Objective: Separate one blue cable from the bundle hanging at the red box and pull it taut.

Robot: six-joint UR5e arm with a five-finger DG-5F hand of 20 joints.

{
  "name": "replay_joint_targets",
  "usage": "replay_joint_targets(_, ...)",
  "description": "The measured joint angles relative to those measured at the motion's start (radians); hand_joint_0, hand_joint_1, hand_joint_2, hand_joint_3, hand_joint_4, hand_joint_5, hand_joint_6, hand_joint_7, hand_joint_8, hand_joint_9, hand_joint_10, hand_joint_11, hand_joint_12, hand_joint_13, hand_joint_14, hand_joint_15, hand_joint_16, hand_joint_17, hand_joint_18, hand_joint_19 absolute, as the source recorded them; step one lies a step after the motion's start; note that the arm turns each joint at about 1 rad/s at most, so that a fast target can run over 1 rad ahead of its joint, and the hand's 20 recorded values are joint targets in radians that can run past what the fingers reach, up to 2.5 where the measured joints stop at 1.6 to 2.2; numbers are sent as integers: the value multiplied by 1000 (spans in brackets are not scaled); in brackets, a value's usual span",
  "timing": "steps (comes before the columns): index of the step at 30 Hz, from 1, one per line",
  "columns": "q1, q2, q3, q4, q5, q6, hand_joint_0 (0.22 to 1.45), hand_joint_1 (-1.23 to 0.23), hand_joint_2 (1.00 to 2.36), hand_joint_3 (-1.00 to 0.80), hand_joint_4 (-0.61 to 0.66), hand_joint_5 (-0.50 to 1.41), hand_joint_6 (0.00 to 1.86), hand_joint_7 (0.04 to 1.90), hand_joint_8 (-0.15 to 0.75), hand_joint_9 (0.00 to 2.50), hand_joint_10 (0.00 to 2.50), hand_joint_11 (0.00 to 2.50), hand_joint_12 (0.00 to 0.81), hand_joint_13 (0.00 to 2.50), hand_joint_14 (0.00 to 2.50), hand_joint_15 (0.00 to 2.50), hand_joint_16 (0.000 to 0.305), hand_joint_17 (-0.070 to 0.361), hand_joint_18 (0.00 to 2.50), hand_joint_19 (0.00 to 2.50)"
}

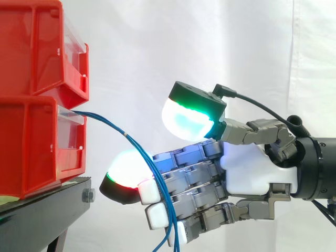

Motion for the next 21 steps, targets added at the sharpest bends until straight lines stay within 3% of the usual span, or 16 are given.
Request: replay_joint_targets(21, 21, 0, 3, 43, 4, -1, 656, -698, 1009, -357, 268, -130, 503, 1064, 304, 877, 11, 420, 340, 906, 16, 421, 38, 86, 758, 503)
